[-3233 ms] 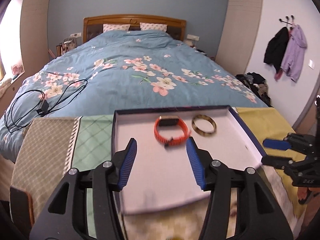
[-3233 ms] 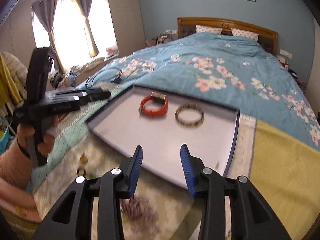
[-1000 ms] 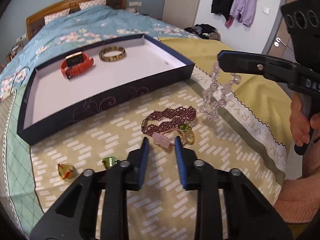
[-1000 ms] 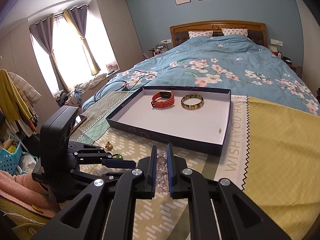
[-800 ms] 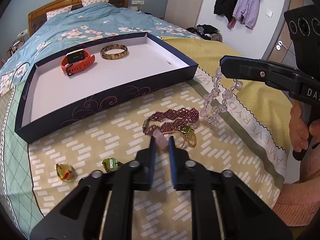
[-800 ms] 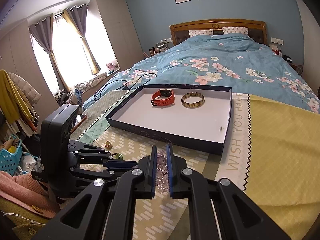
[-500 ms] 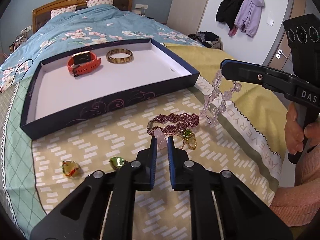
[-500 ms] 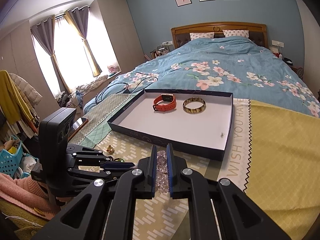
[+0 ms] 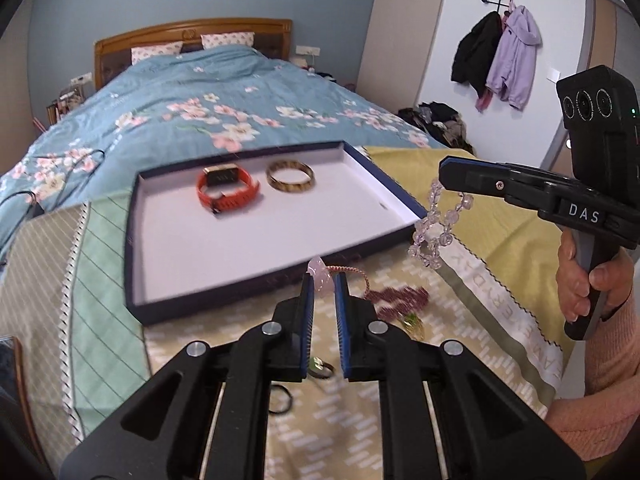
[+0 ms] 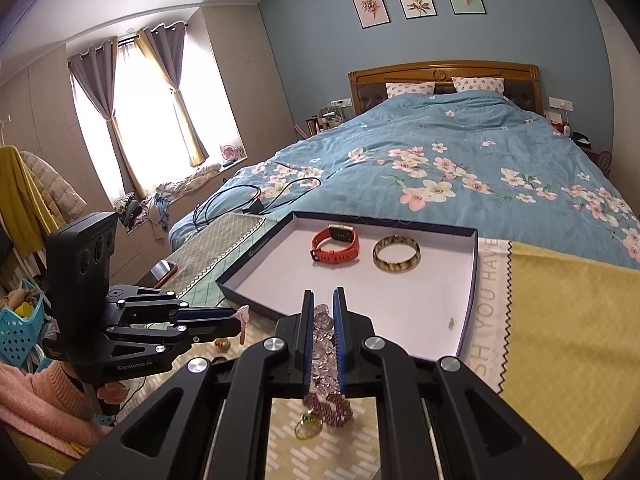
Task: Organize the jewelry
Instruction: 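Lower both bracelets into the white box and open both tools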
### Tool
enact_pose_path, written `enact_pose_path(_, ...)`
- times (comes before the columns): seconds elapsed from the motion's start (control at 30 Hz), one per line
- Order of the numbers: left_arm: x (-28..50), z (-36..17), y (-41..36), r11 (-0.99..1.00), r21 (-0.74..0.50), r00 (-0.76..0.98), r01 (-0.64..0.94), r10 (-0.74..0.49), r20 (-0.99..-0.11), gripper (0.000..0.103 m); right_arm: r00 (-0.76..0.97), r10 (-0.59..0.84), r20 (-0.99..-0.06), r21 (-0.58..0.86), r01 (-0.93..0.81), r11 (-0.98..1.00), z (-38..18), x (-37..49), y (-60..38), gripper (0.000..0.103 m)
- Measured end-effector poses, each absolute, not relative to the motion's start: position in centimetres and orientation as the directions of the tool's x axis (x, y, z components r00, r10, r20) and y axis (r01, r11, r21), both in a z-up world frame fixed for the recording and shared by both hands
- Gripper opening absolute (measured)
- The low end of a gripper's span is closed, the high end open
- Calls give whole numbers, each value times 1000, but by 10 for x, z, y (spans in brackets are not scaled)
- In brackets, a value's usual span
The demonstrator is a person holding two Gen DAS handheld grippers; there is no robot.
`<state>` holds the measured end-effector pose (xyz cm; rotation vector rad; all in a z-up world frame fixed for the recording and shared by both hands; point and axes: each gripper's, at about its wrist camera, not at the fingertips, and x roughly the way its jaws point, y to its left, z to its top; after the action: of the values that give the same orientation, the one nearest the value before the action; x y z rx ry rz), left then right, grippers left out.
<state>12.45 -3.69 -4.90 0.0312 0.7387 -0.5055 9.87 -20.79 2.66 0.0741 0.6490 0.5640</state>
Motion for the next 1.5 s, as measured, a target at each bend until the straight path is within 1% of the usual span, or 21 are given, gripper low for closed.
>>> enact_pose_path(0.33,149,-42,-24,907,-115,661,406,-378,-649,11,670,510,-539,239,-459,856,35,131,-199,8)
enact_pose_path(0.77,189,-48,-23,926,-71,667,371,-319,-674,11,661,493,-566,265,-420,868,21,178,-183,8)
enact_pose_path(1.23,222,-65,-22,937,-76,639,340,-290,-712,11,636,499,-589,316,-387,866,3,210,-175,8)
enact_pose_path(1.5,237,-71,-24,942,-64,635,331,-272,-723,11,627,514,-585,344,-383,858,-5,221,-170,8)
